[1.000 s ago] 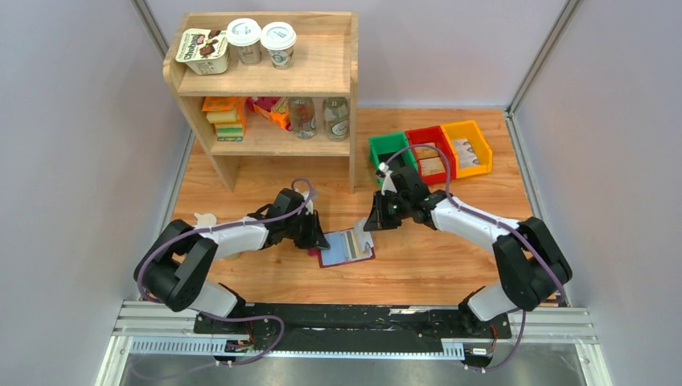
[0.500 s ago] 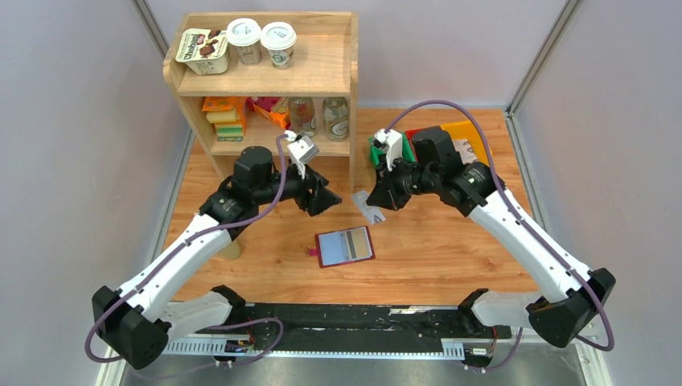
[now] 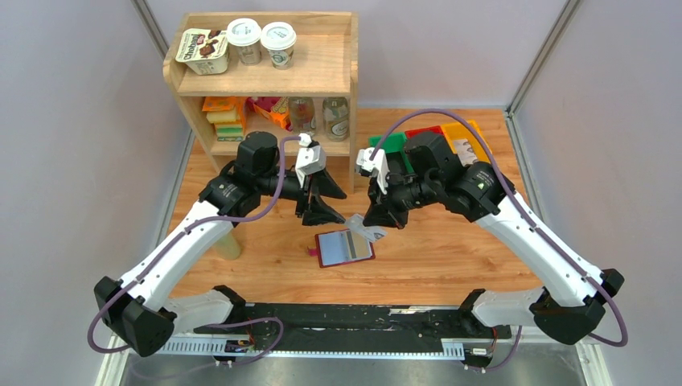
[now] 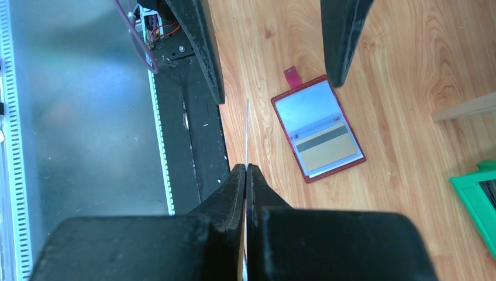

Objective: Take the credit cards out of the card holder
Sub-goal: Remove the credit card from the card holder.

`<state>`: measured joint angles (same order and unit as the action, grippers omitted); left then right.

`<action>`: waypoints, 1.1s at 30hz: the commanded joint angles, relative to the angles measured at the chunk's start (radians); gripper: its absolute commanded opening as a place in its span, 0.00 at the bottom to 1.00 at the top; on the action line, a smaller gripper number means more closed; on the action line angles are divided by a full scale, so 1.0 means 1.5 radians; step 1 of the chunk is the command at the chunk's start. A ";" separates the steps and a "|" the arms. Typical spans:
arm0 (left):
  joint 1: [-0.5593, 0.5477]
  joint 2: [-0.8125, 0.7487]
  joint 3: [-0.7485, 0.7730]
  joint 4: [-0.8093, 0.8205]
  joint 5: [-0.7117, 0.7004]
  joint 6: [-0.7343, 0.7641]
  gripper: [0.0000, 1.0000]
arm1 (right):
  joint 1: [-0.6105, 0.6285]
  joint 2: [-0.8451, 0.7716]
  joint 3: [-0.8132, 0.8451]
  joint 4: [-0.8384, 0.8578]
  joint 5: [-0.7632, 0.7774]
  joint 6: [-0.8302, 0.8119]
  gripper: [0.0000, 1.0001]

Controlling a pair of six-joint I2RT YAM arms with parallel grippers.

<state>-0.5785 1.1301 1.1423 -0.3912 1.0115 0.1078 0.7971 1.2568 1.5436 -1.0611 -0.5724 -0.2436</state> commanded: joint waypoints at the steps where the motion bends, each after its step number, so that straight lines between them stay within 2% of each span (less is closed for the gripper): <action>1: -0.020 0.030 0.038 0.008 0.113 0.015 0.72 | 0.011 0.009 0.032 -0.020 -0.018 -0.040 0.00; 3: -0.033 0.039 0.039 0.019 0.113 0.014 0.69 | 0.014 0.014 0.032 -0.019 -0.017 -0.043 0.00; 4: -0.037 0.042 0.039 0.022 0.114 0.012 0.64 | 0.016 0.015 0.033 -0.018 -0.016 -0.044 0.00; 11: -0.045 0.065 0.047 0.008 0.124 0.024 0.46 | 0.024 0.019 0.021 0.013 -0.026 -0.038 0.00; 13: -0.048 0.071 0.052 -0.008 0.134 0.033 0.36 | 0.025 0.022 0.014 0.024 -0.031 -0.034 0.00; 15: -0.049 0.076 0.059 -0.022 0.140 0.042 0.17 | 0.026 0.023 0.010 0.033 -0.031 -0.030 0.00; 16: -0.048 0.077 0.063 -0.038 0.140 0.053 0.00 | 0.026 0.023 0.008 0.039 -0.030 -0.028 0.00; 18: -0.047 0.074 0.068 -0.057 0.133 0.068 0.00 | 0.026 0.019 0.001 0.048 -0.018 -0.021 0.01; 19: -0.047 0.069 0.067 -0.057 0.117 0.067 0.00 | 0.025 0.014 -0.008 0.061 0.000 -0.012 0.08; 21: -0.044 0.059 0.057 -0.044 0.082 0.053 0.00 | 0.022 -0.010 -0.032 0.113 0.057 0.034 0.28; 22: -0.042 0.046 0.046 -0.016 0.072 0.025 0.00 | 0.018 -0.027 -0.044 0.141 0.083 0.058 0.39; 24: -0.034 0.022 0.008 0.071 0.023 -0.046 0.00 | 0.007 -0.062 -0.071 0.192 0.107 0.090 0.55; 26: -0.027 -0.011 -0.041 0.155 -0.055 -0.126 0.00 | 0.003 -0.107 -0.110 0.249 0.152 0.115 0.72; 27: -0.026 -0.023 -0.069 0.171 -0.159 -0.142 0.00 | 0.003 -0.133 -0.134 0.282 0.181 0.126 0.82; 28: -0.026 -0.042 -0.081 0.196 -0.214 -0.170 0.00 | 0.002 -0.157 -0.161 0.313 0.211 0.144 1.00; 31: -0.026 -0.087 -0.150 0.299 -0.348 -0.219 0.00 | 0.002 -0.245 -0.256 0.423 0.319 0.206 1.00; 33: -0.025 -0.109 -0.178 0.360 -0.387 -0.269 0.00 | 0.001 -0.301 -0.326 0.490 0.437 0.266 1.00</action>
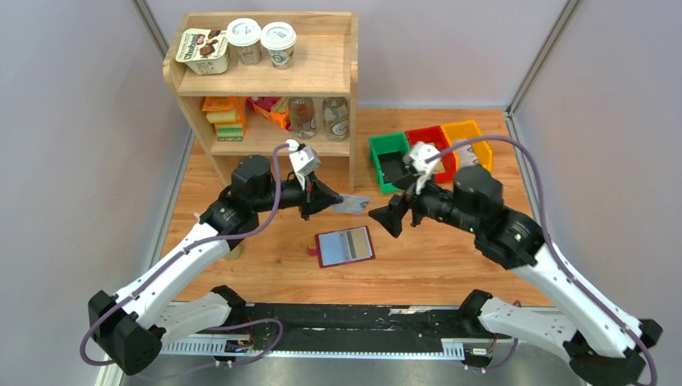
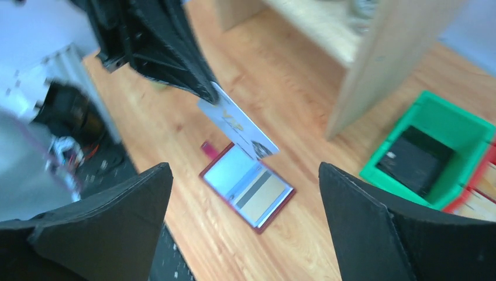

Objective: Take the credit cards out of the card holder
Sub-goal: Remove the credit card from the card holder.

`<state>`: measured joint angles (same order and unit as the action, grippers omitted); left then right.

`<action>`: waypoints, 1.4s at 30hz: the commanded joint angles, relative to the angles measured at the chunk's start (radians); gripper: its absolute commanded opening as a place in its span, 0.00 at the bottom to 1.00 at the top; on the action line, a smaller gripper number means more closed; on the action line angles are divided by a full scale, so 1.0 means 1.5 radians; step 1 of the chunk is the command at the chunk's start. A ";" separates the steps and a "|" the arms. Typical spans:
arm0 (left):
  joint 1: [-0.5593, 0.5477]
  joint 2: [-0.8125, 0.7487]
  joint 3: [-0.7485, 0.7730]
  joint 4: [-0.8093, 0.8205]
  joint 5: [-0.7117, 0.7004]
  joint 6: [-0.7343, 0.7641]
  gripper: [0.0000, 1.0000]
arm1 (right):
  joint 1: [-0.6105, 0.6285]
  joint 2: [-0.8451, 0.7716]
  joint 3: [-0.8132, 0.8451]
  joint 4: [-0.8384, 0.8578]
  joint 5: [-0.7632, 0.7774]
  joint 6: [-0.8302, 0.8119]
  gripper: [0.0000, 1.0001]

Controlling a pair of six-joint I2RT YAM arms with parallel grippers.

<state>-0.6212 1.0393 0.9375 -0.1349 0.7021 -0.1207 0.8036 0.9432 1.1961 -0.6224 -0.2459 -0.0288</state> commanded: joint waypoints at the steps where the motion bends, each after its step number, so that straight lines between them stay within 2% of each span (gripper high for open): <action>1: 0.001 -0.059 -0.051 0.213 -0.190 -0.146 0.00 | -0.003 -0.114 -0.129 0.215 0.276 0.153 1.00; 2: 0.003 -0.061 -0.066 0.250 -0.204 -0.166 0.00 | -0.008 -0.127 -0.149 0.219 0.293 0.169 1.00; 6: 0.002 -0.061 -0.099 0.362 -0.238 -0.275 0.00 | -0.019 -0.126 -0.183 0.207 0.249 0.267 1.00; 8: 0.002 -0.050 -0.111 0.411 -0.247 -0.335 0.00 | -0.019 -0.148 -0.241 0.300 0.183 0.269 1.00; 12: 0.001 -0.020 -0.131 0.511 -0.250 -0.467 0.00 | -0.019 -0.210 -0.405 0.555 0.145 0.333 1.00; 16: -0.009 0.011 -0.136 0.569 -0.247 -0.547 0.00 | -0.027 -0.186 -0.461 0.724 0.102 0.404 1.00; 18: -0.013 0.018 -0.140 0.594 -0.249 -0.574 0.00 | -0.034 -0.161 -0.468 0.788 0.077 0.426 1.00; 22: -0.013 0.020 -0.152 0.615 -0.253 -0.598 0.00 | -0.066 -0.125 -0.464 0.868 0.040 0.473 0.90; 27: -0.013 0.024 -0.171 0.649 -0.250 -0.629 0.00 | -0.134 -0.083 -0.477 0.966 0.027 0.574 0.84; 33: -0.014 0.034 -0.178 0.679 -0.243 -0.650 0.00 | -0.155 -0.013 -0.447 1.026 0.000 0.610 0.79; 36: -0.013 0.037 -0.176 0.689 -0.239 -0.652 0.00 | -0.159 0.019 -0.438 1.057 -0.015 0.638 0.73; 39: -0.013 0.040 -0.177 0.690 -0.236 -0.650 0.00 | -0.160 0.042 -0.436 1.085 -0.025 0.657 0.62; 42: -0.013 0.044 -0.182 0.696 -0.233 -0.654 0.00 | -0.164 0.049 -0.436 1.102 -0.030 0.664 0.35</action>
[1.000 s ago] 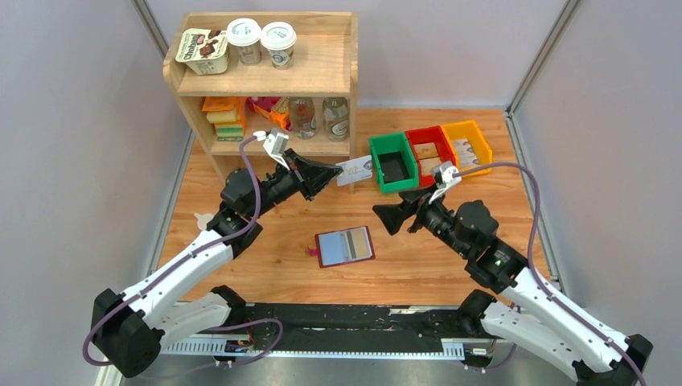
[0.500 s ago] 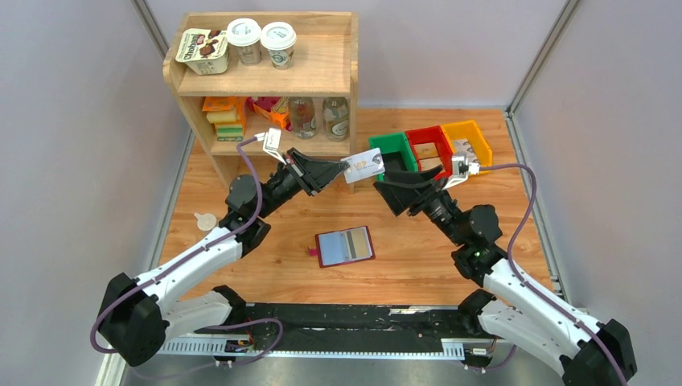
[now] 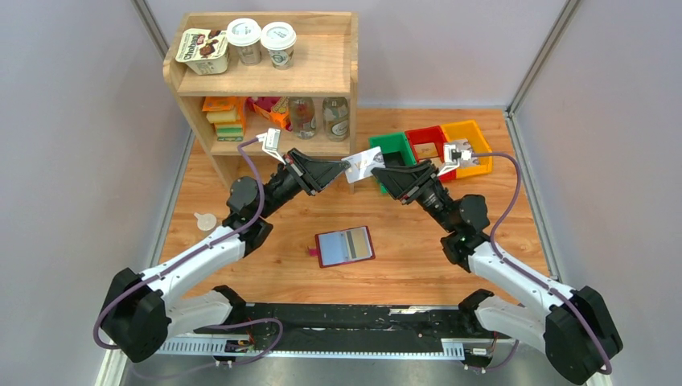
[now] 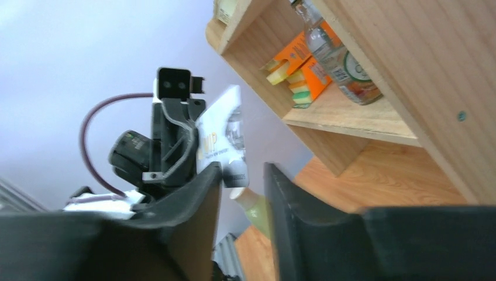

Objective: Take the credit cards out of the card holder
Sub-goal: Remove the credit card from the card holder, then place the credit card in the storage box.

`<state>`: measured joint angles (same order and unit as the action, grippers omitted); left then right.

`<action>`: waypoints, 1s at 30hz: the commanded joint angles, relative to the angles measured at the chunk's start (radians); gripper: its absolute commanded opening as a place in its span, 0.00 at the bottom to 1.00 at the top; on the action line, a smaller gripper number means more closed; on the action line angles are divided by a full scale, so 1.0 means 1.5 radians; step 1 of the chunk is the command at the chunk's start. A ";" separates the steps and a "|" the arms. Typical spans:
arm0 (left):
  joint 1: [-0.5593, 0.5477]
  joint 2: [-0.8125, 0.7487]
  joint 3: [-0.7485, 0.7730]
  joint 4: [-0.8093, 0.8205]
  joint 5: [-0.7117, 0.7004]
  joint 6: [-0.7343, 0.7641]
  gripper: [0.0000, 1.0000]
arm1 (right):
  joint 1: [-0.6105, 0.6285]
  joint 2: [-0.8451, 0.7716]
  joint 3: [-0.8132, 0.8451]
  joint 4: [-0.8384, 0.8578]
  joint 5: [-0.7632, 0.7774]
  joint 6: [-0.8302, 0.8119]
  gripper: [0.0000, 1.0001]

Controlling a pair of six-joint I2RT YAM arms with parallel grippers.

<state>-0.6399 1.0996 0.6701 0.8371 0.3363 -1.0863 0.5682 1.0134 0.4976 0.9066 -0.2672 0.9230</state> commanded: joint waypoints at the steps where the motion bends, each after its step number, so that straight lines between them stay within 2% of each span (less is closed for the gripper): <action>1: -0.001 0.006 -0.008 0.050 0.011 -0.010 0.00 | -0.009 0.002 0.030 0.084 -0.016 0.030 0.25; 4: -0.001 0.006 -0.014 0.053 0.012 -0.010 0.00 | -0.017 0.002 0.033 0.084 -0.020 0.031 0.02; 7: 0.000 0.001 -0.024 0.046 0.018 -0.003 0.00 | -0.027 -0.002 0.034 0.084 -0.027 0.034 0.00; 10: 0.002 -0.022 -0.022 -0.030 0.036 0.041 0.02 | -0.046 -0.019 0.031 0.058 -0.030 0.033 0.00; 12: 0.002 -0.048 -0.015 -0.133 0.055 0.100 0.16 | -0.067 -0.042 0.032 0.008 -0.027 0.021 0.00; 13: 0.002 -0.060 -0.006 -0.243 0.047 0.115 0.32 | -0.080 -0.057 0.035 -0.025 -0.029 0.009 0.00; 14: 0.002 -0.076 -0.001 -0.291 0.042 0.146 0.42 | -0.092 -0.070 0.041 -0.067 -0.030 -0.003 0.00; 15: 0.002 -0.087 0.003 -0.368 0.039 0.165 0.61 | -0.104 -0.085 0.049 -0.114 -0.030 -0.020 0.00; 19: 0.002 -0.151 -0.024 -0.499 0.025 0.242 0.86 | -0.160 -0.129 0.109 -0.346 -0.017 -0.117 0.00; 21: 0.002 -0.192 -0.042 -0.547 -0.010 0.239 0.94 | -0.193 -0.148 0.126 -0.413 -0.006 -0.157 0.00; 23: 0.002 -0.228 -0.056 -0.555 -0.027 0.234 0.97 | -0.231 -0.156 0.134 -0.456 0.006 -0.173 0.00; 27: 0.002 -0.281 -0.076 -0.547 -0.022 0.233 0.98 | -0.316 -0.147 0.142 -0.519 0.011 -0.196 0.00; 30: 0.002 -0.319 -0.087 -0.591 -0.080 0.214 0.98 | -0.393 -0.122 0.159 -0.561 0.019 -0.222 0.00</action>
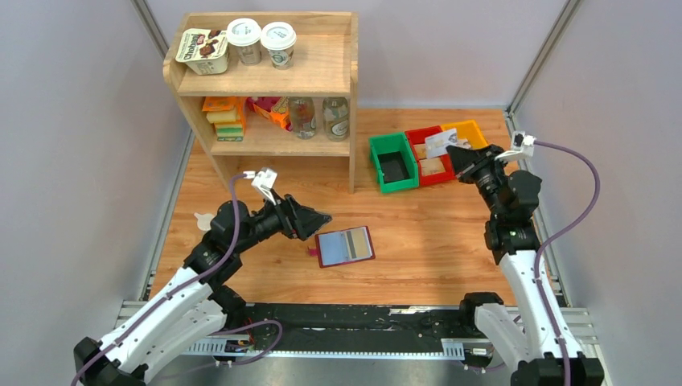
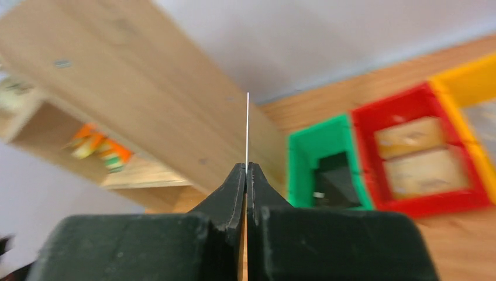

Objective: Take the credit cards out of the card holder
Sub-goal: Place the credit card in the storage box.

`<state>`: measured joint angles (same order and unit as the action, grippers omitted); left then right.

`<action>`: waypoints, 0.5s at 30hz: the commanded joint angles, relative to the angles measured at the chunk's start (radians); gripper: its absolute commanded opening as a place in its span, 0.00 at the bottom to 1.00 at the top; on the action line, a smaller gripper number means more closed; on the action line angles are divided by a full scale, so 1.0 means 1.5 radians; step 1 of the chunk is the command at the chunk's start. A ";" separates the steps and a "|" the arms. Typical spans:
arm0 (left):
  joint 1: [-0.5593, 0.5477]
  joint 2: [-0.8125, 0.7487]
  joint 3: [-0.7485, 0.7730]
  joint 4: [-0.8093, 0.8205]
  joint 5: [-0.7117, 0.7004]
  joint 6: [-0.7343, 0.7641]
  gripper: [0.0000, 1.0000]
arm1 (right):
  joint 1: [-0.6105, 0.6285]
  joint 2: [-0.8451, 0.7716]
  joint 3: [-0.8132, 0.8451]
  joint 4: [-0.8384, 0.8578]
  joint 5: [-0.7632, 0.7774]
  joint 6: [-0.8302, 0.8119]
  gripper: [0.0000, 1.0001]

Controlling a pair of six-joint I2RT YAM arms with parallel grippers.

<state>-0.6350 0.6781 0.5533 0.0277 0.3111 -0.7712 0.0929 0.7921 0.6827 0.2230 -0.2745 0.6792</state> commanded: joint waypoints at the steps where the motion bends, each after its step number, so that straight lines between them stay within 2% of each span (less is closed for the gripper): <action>1: 0.000 -0.051 -0.009 -0.081 -0.077 0.000 0.98 | -0.103 0.042 0.047 -0.118 0.018 -0.066 0.00; 4: -0.001 -0.066 -0.005 -0.128 -0.137 -0.004 0.98 | -0.177 0.106 0.083 -0.142 0.006 -0.074 0.00; 9: 0.000 -0.040 0.014 -0.129 -0.143 0.043 0.97 | -0.244 0.253 0.157 -0.174 0.017 -0.087 0.00; 13: 0.000 0.017 0.063 -0.210 -0.222 0.099 0.91 | -0.257 0.380 0.226 -0.179 0.009 -0.106 0.00; 15: 0.006 0.062 0.082 -0.251 -0.228 0.107 0.85 | -0.257 0.446 0.280 -0.204 0.015 -0.137 0.00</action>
<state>-0.6346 0.6807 0.5896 -0.2165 0.0608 -0.6933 -0.2893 1.3304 0.9691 -0.0227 -0.2600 0.5587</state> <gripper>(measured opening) 0.906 0.006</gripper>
